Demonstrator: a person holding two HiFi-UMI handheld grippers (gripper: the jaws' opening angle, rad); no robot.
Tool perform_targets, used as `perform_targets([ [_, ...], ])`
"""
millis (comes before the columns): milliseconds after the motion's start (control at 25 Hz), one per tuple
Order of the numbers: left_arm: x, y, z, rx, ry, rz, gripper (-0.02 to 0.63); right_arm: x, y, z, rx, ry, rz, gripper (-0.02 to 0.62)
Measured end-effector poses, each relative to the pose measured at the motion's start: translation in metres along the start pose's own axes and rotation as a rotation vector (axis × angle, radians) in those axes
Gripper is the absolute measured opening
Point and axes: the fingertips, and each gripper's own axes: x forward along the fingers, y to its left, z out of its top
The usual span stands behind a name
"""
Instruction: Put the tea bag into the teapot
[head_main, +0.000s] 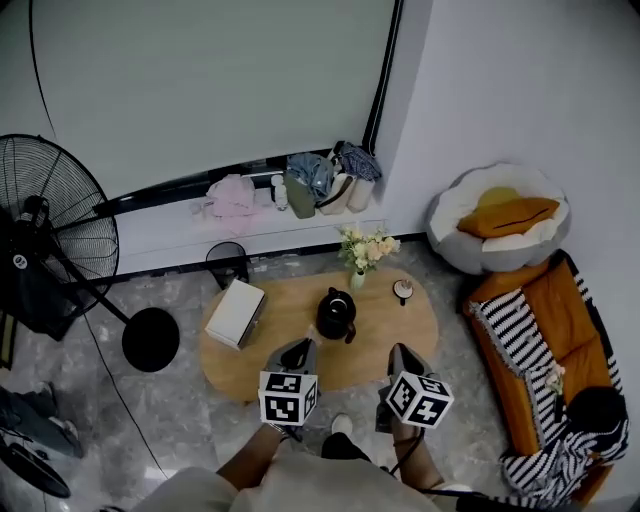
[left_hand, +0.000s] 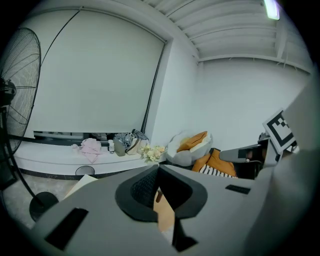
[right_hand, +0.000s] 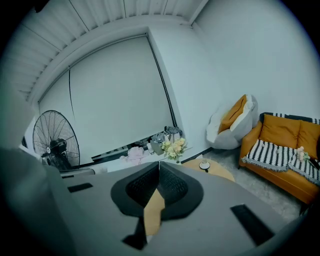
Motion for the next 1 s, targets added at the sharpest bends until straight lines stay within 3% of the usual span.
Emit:
perform_targets([
  [520,0.067,0.002,0.037,-0.022,-0.005,0.139,0.017,0.083,-0.027,0.056,-0.041,0.049,0.141,0.034],
  [760,0.079,0.013,0.025,-0.077,0.02,0.213,0.017,0.115,-0.026,0.047,-0.079,0.123,0.193,0.034],
  [1000,0.092,0.028,0.022,-0.07,0.04,0.219,0.017,0.137,-0.022,0.039,-0.092,0.159,0.193,0.034],
])
